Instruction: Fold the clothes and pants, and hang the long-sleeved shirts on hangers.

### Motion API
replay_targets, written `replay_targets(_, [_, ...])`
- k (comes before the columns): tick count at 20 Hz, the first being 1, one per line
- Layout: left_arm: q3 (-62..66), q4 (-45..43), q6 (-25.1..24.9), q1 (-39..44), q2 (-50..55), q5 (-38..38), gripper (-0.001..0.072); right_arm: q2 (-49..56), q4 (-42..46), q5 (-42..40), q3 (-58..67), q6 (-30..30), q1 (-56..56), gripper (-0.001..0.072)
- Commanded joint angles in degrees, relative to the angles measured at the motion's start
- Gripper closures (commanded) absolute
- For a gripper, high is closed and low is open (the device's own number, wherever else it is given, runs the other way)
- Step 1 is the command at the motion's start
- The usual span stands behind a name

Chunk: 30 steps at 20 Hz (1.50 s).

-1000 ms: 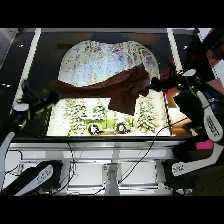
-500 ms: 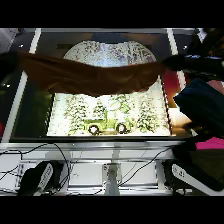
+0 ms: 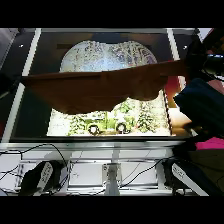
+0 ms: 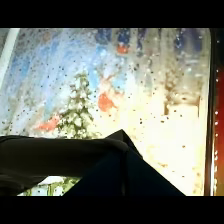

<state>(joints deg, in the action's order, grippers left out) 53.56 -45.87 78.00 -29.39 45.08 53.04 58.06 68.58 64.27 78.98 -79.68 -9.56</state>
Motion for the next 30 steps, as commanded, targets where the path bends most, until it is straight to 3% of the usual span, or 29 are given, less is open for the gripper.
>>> replay_targets(1, [1.31, 12.79, -4.66, -0.59, -0.48, 9.20, 0.0690, -2.99, 0.28, 7.67, 0.07, -0.17, -0.15, 0.0701])
replay_targets(4, [8.48, 19.52, -7.15, -0.59, -2.34, 12.76, 0.0690, -9.49, -4.90, 13.35, 0.55, 3.58, -0.15, 0.0701])
replay_targets(9, [23.08, 17.66, -8.66, -0.61, -7.15, 12.15, 0.0690, -20.61, -8.59, 15.61, 9.84, 4.24, -0.15, 0.0701])
replay_targets(15, [25.81, 2.38, -9.07, -0.59, -17.11, -3.41, 0.0690, -29.33, -8.20, 7.26, 14.82, -0.04, -0.15, 0.0701])
replay_targets(17, [25.79, -6.88, -8.63, -0.61, -18.84, -8.24, 0.0691, -29.83, -7.08, 4.68, 14.82, -0.17, -0.15, 0.0701])
replay_targets(19, [25.79, -17.38, -2.51, -0.61, -18.10, -10.16, 0.0691, -28.70, -1.18, 2.23, 14.21, -0.20, -0.15, 0.0701])
replay_targets(20, [25.66, -21.51, 2.27, -0.61, -16.39, -8.24, 0.0691, -27.26, 3.32, 1.42, 12.90, -0.74, -0.15, 0.0701])
replay_targets(22, [25.11, -23.65, 7.98, -0.57, -9.44, 5.53, 0.0691, -22.71, 9.77, 4.68, 6.95, -5.84, -0.15, 0.0701])
replay_targets(23, [24.65, -19.91, 7.72, -0.52, -4.96, 14.86, 0.0690, -19.52, 9.57, 8.98, 2.67, -6.58, -0.15, 0.0701])
replay_targets(24, [24.61, -13.40, 4.39, -0.52, -0.26, 25.11, 0.0689, -16.74, 7.56, 13.97, -0.90, -6.82, -0.13, 0.0701])
replay_targets(26, [24.61, -0.94, -1.88, -0.09, 5.42, 36.04, 0.0690, -12.70, 2.43, 21.53, -5.01, -3.89, -0.13, 0.0701])
replay_targets(30, [24.61, 2.62, -2.40, 0.11, 5.35, 29.46, 0.0690, -12.31, -0.98, 21.75, -3.58, -0.20, -0.15, 0.0701])
